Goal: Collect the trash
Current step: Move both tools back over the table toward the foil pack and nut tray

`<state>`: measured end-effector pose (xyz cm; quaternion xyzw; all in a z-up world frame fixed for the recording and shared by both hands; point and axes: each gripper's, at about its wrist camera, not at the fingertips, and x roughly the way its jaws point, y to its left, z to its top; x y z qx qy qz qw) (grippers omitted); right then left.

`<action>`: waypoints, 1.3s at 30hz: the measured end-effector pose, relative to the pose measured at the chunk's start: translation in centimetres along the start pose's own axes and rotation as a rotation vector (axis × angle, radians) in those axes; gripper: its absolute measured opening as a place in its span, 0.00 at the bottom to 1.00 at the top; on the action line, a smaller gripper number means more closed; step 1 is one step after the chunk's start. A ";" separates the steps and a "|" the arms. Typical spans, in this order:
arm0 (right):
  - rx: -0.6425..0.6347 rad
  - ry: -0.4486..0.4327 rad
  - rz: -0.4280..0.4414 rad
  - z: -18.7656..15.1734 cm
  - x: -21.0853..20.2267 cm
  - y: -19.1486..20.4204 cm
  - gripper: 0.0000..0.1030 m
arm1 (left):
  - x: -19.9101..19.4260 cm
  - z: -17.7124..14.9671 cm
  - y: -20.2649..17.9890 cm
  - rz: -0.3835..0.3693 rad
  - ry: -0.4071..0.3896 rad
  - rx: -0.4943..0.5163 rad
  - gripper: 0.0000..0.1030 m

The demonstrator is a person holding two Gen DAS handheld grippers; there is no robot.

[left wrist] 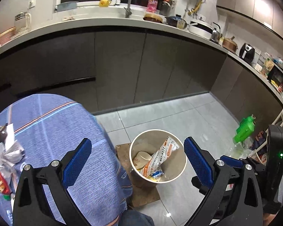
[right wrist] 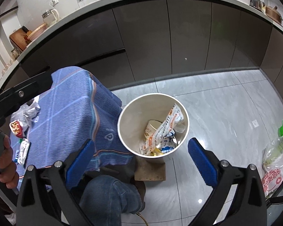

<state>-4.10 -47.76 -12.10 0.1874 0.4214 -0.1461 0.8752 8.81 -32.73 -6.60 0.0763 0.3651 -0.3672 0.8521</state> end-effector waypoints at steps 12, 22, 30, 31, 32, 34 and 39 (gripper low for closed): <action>-0.067 -0.066 0.101 0.1 -3.7 5.5 0.96 | -8.1 -2.4 5.6 0.108 -0.045 -0.092 0.92; -0.196 -0.060 0.243 0.1 -4.3 14.1 0.96 | -12.9 -6.3 12.8 0.201 -0.024 -0.209 0.92; -0.327 -0.006 0.317 -0.5 -3.3 21.6 0.96 | -16.5 -9.4 19.9 0.297 -0.035 -0.328 0.92; -0.345 0.000 0.326 -0.6 -3.2 22.6 0.96 | -17.1 -10.1 20.8 0.313 -0.037 -0.346 0.92; -0.358 0.004 0.333 -0.7 -3.1 23.2 0.96 | -17.4 -10.4 21.6 0.322 -0.038 -0.360 0.92; -0.392 0.016 0.349 -0.9 -2.8 24.9 0.96 | -18.2 -11.2 23.3 0.336 -0.039 -0.394 0.92; -0.456 0.049 0.383 -1.6 -2.0 28.6 0.96 | -19.2 -12.6 25.9 0.361 -0.037 -0.434 0.92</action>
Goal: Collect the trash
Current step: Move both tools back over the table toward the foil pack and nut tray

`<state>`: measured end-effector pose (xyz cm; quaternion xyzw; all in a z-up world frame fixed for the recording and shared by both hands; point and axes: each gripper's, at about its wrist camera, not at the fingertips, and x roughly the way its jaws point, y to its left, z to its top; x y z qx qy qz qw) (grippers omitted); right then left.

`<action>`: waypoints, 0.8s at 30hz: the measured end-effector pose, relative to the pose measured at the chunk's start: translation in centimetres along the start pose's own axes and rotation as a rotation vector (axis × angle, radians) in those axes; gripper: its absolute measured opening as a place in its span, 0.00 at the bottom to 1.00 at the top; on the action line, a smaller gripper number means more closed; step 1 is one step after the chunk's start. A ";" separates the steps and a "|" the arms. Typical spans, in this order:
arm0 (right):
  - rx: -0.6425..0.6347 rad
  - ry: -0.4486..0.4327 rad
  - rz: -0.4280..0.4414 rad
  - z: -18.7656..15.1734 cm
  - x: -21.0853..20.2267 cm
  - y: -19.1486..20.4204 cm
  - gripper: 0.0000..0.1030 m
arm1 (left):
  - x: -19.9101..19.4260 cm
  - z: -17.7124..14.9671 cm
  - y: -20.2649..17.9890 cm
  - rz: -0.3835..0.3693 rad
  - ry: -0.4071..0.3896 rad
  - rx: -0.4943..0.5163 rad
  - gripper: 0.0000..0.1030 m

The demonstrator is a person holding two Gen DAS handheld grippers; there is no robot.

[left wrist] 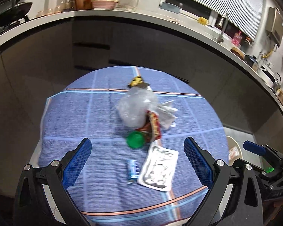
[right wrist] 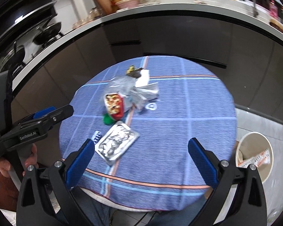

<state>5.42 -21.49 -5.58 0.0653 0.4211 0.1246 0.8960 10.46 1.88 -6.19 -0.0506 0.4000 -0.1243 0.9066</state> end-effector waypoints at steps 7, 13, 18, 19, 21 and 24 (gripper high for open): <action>-0.033 0.047 0.054 1.0 3.3 2.7 0.95 | 0.5 -0.3 2.6 0.022 0.012 -0.013 0.92; -0.048 0.077 0.071 1.9 5.4 4.0 0.83 | 1.1 -0.4 4.4 0.040 0.024 -0.025 0.92; -0.054 0.086 0.084 2.8 6.9 4.5 0.77 | 2.0 -0.3 5.3 0.040 0.038 -0.046 0.92; -0.057 0.090 0.085 3.0 7.3 4.6 0.75 | 2.3 -0.2 5.5 0.039 0.042 -0.051 0.92; -0.057 0.095 0.093 3.3 8.1 4.9 0.72 | 2.7 -0.1 5.8 0.037 0.050 -0.056 0.92; -0.060 0.095 0.093 3.8 9.4 5.1 0.69 | 3.2 0.1 5.9 0.038 0.059 -0.058 0.92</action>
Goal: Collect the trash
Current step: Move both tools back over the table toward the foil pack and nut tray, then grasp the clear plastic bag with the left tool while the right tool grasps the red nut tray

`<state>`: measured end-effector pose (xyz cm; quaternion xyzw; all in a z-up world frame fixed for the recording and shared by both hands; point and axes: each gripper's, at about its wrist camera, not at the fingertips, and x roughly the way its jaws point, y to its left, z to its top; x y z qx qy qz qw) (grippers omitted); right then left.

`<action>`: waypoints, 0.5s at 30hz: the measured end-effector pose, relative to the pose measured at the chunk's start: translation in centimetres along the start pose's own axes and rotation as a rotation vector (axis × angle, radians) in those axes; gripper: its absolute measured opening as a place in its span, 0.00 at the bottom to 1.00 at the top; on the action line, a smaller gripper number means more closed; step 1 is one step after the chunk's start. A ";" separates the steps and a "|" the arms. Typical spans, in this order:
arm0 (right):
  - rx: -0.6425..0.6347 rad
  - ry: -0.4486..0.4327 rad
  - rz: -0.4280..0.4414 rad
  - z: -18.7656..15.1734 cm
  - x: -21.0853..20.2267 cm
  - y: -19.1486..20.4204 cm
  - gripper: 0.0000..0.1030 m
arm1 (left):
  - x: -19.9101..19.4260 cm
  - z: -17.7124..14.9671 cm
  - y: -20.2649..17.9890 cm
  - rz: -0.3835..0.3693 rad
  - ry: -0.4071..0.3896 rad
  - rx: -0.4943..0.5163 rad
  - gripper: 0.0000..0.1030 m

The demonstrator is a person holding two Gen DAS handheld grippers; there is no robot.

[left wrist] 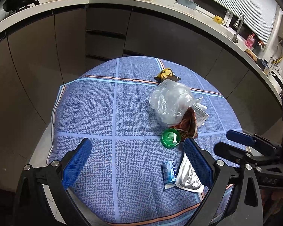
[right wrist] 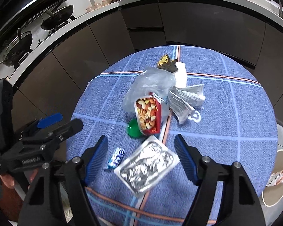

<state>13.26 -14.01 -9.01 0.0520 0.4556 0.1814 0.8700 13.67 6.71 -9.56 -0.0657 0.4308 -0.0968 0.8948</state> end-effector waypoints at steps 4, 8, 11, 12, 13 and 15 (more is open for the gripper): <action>0.001 0.011 0.005 0.8 2.1 -0.1 0.62 | 0.6 0.2 0.1 -0.003 0.009 0.002 0.92; -0.019 0.023 -0.012 1.3 4.1 0.1 0.55 | 1.2 0.6 0.0 -0.010 0.015 0.009 0.92; -0.023 0.029 -0.035 1.4 5.3 -0.2 0.49 | 1.7 0.8 -0.3 -0.026 0.017 0.017 0.92; -0.024 0.031 -0.045 1.3 5.5 -0.3 0.47 | 1.9 0.9 -0.4 -0.031 0.019 0.020 0.92; -0.024 0.032 -0.047 1.3 5.6 -0.4 0.41 | 2.2 1.1 -0.6 -0.042 0.021 0.024 0.92; -0.013 0.036 -0.045 1.2 5.8 -0.7 0.34 | 2.8 1.4 -1.0 -0.067 0.026 0.029 0.92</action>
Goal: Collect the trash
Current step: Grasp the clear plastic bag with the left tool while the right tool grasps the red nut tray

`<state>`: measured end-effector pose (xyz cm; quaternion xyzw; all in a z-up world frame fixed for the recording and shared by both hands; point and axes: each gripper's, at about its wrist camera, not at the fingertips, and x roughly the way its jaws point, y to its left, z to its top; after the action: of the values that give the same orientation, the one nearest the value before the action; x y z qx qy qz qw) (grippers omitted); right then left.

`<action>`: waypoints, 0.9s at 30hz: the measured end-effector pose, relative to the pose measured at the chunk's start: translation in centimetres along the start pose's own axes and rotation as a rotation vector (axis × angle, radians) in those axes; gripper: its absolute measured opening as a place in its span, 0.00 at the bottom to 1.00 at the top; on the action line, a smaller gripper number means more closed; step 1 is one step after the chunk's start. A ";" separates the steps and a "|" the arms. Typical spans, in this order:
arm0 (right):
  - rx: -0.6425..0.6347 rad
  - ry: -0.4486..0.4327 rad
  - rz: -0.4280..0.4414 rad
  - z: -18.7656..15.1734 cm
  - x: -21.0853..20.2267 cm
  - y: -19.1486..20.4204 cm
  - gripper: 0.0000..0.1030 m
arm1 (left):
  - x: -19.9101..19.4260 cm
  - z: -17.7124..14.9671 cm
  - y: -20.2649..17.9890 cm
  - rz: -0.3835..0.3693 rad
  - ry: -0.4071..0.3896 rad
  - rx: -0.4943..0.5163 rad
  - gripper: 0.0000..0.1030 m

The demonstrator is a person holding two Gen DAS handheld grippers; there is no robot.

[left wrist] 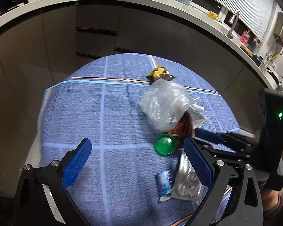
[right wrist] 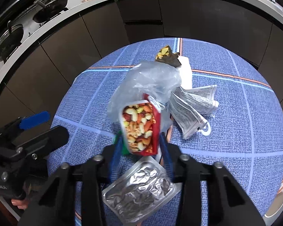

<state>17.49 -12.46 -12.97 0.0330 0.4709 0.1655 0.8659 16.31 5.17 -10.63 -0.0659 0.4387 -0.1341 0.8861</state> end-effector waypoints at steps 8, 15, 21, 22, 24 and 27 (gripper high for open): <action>-0.004 -0.035 -0.043 -0.1 -1.1 -0.7 0.11 | 3.9 2.1 -2.5 -0.077 0.021 0.048 0.82; -0.012 -0.054 -0.071 -0.6 -1.9 -1.0 0.05 | 6.2 3.5 -3.3 -0.044 0.029 0.036 0.82; -0.003 -0.080 -0.092 -1.0 -2.9 -1.4 0.05 | 5.7 3.4 -2.3 -0.024 0.023 0.017 0.82; 0.000 -0.081 -0.091 -1.0 -3.0 -1.4 0.05 | 5.7 3.3 -2.0 -0.021 0.026 0.011 0.79; 0.005 -0.085 -0.095 -1.1 -3.2 -1.5 0.05 | 5.8 3.3 -1.4 -0.021 0.044 -0.003 0.73; -0.007 -0.090 -0.108 -1.4 -3.5 -1.1 0.05 | 6.2 3.2 -0.6 -0.021 0.067 -0.023 0.59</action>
<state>14.85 -14.75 -11.16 0.0121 0.4318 0.1187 0.8940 22.29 2.73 -13.22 -0.0760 0.4691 -0.1408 0.8685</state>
